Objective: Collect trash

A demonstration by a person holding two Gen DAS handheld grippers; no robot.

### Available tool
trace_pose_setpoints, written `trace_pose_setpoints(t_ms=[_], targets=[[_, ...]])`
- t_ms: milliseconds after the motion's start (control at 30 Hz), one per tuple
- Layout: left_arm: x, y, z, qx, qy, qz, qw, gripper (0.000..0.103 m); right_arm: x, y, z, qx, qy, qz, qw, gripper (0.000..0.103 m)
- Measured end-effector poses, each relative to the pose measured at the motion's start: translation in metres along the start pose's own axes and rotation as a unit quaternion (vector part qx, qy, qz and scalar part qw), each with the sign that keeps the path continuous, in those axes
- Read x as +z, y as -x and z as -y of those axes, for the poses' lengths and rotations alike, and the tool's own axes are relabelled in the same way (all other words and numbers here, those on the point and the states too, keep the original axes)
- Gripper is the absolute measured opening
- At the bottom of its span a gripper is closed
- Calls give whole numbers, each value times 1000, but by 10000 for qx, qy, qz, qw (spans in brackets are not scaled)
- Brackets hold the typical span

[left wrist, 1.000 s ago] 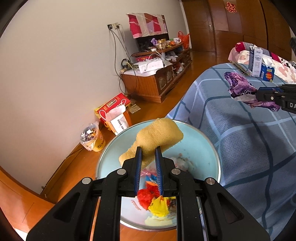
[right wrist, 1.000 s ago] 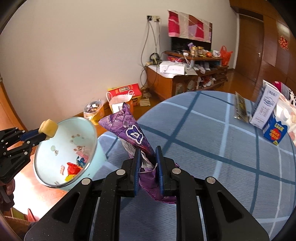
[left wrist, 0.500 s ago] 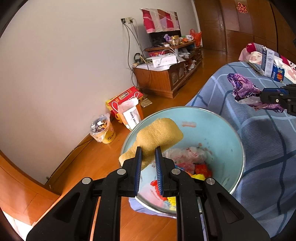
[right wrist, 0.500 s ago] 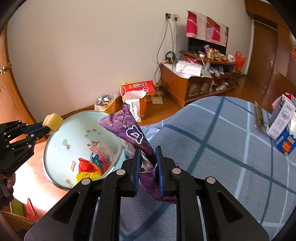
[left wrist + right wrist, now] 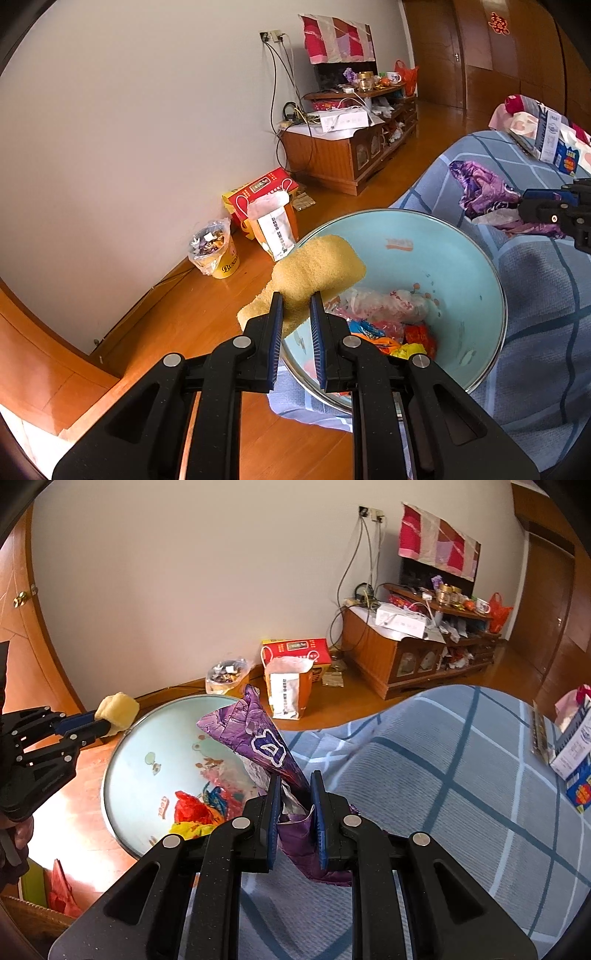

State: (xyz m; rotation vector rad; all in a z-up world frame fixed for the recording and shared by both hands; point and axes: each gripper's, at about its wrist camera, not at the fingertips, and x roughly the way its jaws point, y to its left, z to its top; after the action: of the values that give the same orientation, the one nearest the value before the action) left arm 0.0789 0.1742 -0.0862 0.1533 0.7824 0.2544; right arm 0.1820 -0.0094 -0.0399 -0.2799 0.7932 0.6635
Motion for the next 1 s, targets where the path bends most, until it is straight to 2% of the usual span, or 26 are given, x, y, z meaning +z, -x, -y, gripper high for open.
trace_pose_setpoints(t_ms=[167, 200, 233, 267, 400, 467, 500, 600, 667, 1000], targets=[[0, 1, -2, -23, 100, 17, 9999, 21, 5, -3, -9, 153, 87, 3, 9998, 19], [-1, 2, -3, -24, 145, 36, 9999, 22, 6, -3, -11, 233, 77, 30, 9997, 25], [0, 3, -3, -37, 163, 51, 9998, 29, 6, -4, -12, 306, 52, 55, 9995, 38], [0, 3, -3, -44, 169, 69, 9998, 32, 7, -4, -12, 367, 15, 75, 9993, 43], [0, 8, -2, -129, 196, 142, 9996, 36, 8, -6, -10, 435, -106, 88, 9990, 46], [1, 11, -1, -128, 225, 196, 9995, 54, 7, -5, -8, 452, -184, 96, 9988, 49], [1, 13, -1, -128, 244, 222, 9994, 56, 7, -3, -6, 446, -228, 121, 9987, 50], [1, 20, 1, -192, 259, 289, 9991, 60, 4, 9, -1, 379, -326, 240, 9985, 54], [2, 31, 2, -195, 345, 439, 9982, 77, 1, 21, 1, 259, -324, 362, 9985, 58], [17, 78, 2, -260, 522, 1016, 9931, 85, -18, 93, 5, -385, -292, 1088, 9929, 66]])
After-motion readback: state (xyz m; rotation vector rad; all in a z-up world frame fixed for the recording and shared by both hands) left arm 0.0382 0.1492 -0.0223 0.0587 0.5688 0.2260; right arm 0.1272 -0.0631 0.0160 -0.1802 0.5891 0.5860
